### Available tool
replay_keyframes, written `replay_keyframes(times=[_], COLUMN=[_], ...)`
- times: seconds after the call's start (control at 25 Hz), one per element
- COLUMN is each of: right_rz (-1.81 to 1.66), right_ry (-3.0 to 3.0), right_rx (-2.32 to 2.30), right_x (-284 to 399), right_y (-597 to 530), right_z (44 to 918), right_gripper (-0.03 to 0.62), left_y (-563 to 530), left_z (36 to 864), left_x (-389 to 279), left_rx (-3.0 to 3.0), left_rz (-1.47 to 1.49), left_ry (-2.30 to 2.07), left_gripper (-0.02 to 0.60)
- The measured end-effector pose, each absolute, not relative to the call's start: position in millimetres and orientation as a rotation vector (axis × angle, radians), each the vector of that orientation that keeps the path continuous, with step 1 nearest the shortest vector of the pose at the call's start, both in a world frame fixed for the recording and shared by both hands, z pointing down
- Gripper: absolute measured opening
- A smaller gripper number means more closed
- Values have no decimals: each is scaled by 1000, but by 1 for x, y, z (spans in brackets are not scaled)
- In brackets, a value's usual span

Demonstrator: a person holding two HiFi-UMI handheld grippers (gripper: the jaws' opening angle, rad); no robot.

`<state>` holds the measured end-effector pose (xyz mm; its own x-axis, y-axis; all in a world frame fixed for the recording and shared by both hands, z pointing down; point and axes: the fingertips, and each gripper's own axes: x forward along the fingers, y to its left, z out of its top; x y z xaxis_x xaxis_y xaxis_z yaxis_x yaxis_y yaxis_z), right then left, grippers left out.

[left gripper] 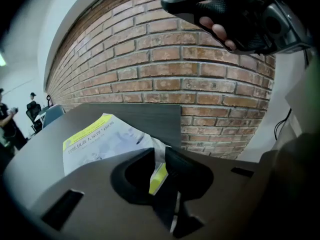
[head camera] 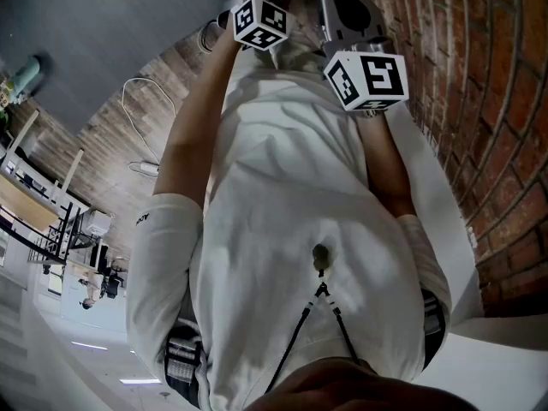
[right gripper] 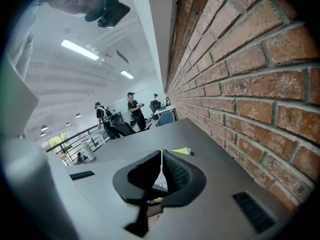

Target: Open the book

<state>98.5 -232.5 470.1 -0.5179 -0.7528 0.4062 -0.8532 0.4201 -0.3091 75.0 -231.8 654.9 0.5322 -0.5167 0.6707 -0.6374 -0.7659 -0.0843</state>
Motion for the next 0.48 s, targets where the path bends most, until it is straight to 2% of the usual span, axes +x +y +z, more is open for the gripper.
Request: replay_keyframes(times=[0.16,0.48], right_rz=[720,724], right_ry=[-2466,-2464], right_rx=[1421,1420], right_x=[99,95], right_y=[-231,-226], right_z=[470,472], right_gripper=[38,38], left_y=[-233,-239], left_z=[661,657], left_x=[63,47], left_rx=[2497,2453], left_rz=[1014,914], left_ry=[-1055,-1041], left_gripper=[32,29])
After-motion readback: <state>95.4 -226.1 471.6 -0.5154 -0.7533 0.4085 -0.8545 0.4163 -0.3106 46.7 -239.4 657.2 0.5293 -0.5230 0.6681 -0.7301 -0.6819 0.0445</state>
